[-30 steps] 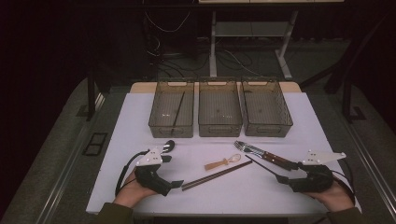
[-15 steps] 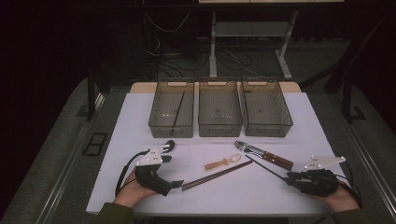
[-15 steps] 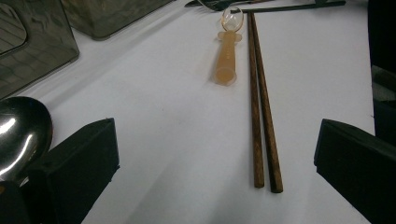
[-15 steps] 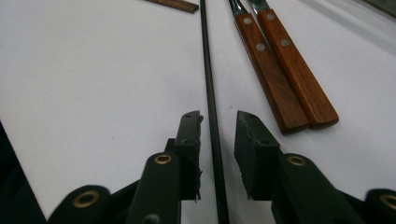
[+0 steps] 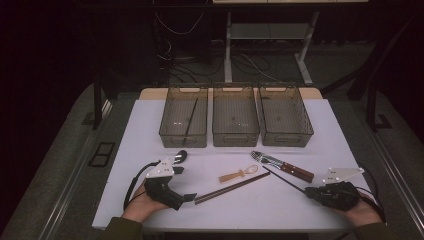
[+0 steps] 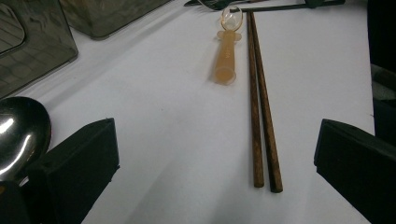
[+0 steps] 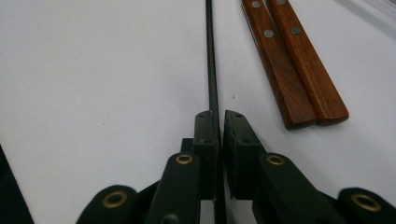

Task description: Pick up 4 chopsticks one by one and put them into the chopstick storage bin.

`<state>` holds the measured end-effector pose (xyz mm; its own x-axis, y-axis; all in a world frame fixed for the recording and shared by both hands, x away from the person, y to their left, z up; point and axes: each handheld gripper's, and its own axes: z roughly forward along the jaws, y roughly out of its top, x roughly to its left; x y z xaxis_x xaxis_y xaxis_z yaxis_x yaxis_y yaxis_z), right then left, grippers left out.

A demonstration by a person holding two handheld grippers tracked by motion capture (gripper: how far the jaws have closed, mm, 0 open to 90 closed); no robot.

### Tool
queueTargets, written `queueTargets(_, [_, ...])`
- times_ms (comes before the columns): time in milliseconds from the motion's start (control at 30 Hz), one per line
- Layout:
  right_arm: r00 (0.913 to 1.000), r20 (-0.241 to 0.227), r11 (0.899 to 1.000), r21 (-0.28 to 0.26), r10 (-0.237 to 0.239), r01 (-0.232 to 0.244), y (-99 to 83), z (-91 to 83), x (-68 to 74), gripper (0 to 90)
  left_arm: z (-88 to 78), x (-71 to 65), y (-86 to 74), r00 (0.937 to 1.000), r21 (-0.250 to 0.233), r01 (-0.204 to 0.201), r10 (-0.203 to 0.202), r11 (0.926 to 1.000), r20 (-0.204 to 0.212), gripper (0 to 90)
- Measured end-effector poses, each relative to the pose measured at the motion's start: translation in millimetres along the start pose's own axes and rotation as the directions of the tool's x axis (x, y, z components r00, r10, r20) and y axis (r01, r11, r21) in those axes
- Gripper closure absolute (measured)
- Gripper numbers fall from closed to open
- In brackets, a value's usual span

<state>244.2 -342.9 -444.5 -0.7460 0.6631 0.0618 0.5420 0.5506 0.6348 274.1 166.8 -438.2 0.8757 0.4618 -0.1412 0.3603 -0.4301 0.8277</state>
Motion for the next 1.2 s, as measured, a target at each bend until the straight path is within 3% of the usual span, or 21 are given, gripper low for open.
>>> queueTargets(467, [0.9995,-0.031,1.0,-0.006,0.007,-0.007,1.0,-1.1,-4.4,85.9,0.5,-0.4,-0.1,1.0,-0.002,0.001,-0.001,1.0,0.0,0.0])
queueTargets(767, [0.9992,-0.037,0.998,-0.063,0.016,-0.019,3.8,-10.8,-6.2,85.9,0.9,-0.6,0.0,1.0,0.0,0.002,-0.002,1.0,-0.001,0.0])
queueTargets(1200, [0.997,-0.066,0.987,-0.153,0.041,-0.05,8.3,-25.3,-8.8,85.9,1.3,-1.0,0.0,1.0,0.001,0.002,-0.002,1.0,-0.002,0.0])
